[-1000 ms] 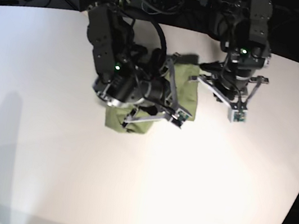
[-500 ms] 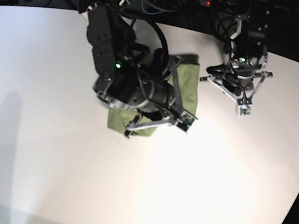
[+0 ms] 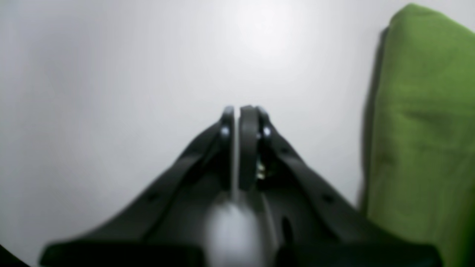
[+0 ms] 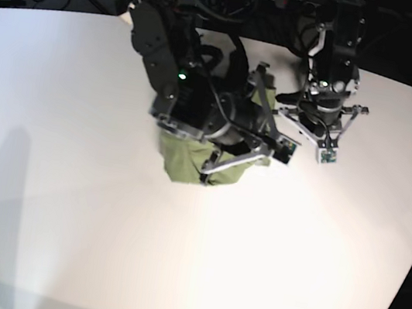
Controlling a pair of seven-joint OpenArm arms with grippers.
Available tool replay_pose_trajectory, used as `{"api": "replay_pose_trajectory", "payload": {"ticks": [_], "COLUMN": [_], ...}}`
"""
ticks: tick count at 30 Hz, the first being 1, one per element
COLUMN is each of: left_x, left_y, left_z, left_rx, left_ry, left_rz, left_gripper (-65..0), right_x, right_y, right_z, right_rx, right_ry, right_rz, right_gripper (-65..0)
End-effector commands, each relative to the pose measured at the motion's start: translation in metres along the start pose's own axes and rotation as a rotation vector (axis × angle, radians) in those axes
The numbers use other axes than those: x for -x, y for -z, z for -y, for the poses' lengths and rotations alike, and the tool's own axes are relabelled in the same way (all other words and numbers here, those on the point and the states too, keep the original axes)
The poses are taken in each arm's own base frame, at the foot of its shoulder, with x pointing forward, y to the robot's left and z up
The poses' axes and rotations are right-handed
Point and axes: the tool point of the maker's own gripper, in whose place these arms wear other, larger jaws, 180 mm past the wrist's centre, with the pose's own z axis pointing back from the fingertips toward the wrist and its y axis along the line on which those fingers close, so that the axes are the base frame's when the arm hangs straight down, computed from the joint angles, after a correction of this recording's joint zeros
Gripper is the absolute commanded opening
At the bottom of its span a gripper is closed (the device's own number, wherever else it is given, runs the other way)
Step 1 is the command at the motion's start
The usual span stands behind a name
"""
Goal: Fold the T-shirt properly
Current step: 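Press the folded bundle with the right gripper while the left gripper withdraws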
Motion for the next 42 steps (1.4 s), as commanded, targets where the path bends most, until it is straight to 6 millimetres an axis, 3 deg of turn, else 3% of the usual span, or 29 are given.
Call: {"api": "replay_pose_trajectory", "payload": {"ticks": [1,8,18,20,25,29,33,38,42], "left_x": [0.016,0.012,0.012,0.012,0.011,0.011,0.011,0.012,0.014], "left_y": [0.001,0.001,-0.001,-0.001,-0.001,-0.001,-0.001,-0.001,-0.001], "left_z": [0.009,0.011,0.018,0.018,0.018,0.018,0.018,0.016,0.016], "left_rx": [0.033,0.037,0.049,0.049,0.049,0.050,0.050,0.047,0.047], "left_ry": [-0.010,-0.013,-0.028,-0.028,-0.028,-0.029,-0.027,-0.023,-0.023], "left_rz": [-0.083,-0.076,-0.077,-0.077,-0.075,-0.075,-0.075,-0.077,-0.080], "left_gripper": [-62.8,-62.8,-62.8,-62.8,-62.8,-62.8,-62.8,-62.8,-62.8], "right_x": [-0.015,0.001,0.038,0.039,0.046,0.045,0.040,0.023,0.024], "right_y": [-0.005,0.006,0.048,0.049,0.049,0.048,0.043,0.012,0.011], "right_z": [0.000,0.000,-0.022,-0.023,-0.023,-0.022,-0.018,0.002,0.004], "right_rx": [0.003,-0.016,-0.143,-0.146,-0.146,-0.142,-0.126,-0.023,-0.018], "right_ry": [-0.015,-0.014,0.041,0.042,0.039,0.038,0.029,-0.024,-0.028], "right_rz": [0.055,0.022,-0.060,-0.063,-0.077,-0.075,-0.057,0.025,0.024], "right_gripper": [-64.6,-64.3,-63.7,-59.2,-33.4,-19.7,-18.1,-18.1,-18.3]}}
